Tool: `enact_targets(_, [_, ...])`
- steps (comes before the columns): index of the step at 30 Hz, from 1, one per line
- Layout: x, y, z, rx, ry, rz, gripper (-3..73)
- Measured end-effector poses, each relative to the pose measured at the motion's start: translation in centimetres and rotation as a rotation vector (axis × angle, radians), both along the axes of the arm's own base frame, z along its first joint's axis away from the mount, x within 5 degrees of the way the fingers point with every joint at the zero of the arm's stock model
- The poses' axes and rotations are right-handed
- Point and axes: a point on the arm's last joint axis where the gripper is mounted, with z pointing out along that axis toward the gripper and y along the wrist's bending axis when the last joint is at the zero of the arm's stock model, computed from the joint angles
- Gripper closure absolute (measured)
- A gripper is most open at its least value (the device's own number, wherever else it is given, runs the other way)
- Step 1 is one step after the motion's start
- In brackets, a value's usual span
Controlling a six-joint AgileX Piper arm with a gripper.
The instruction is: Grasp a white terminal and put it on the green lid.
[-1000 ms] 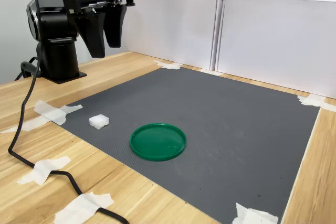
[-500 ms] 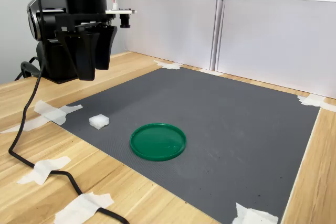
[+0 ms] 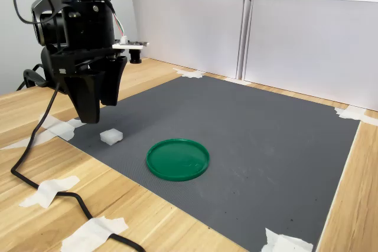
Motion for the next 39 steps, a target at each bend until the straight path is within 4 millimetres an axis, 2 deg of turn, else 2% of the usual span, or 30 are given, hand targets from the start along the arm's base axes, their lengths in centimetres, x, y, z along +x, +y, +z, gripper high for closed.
enact_targets(7, [-1.3, 0.5, -2.4, 0.001, 0.021, 0.035, -0.5])
enact_targets(13, [-0.9, 0.5, -2.8, 0.002, -0.016, 0.036, -0.5])
enact_targets(28, [0.0, 0.2, -4.9, 0.026, 0.02, 0.028, 0.8])
enact_targets(34, [0.1, 0.2, -5.1, 0.025, 0.016, 0.027, 10.2])
enact_targets(39, [0.1, 0.2, -5.1, 0.023, 0.017, 0.033, 30.2])
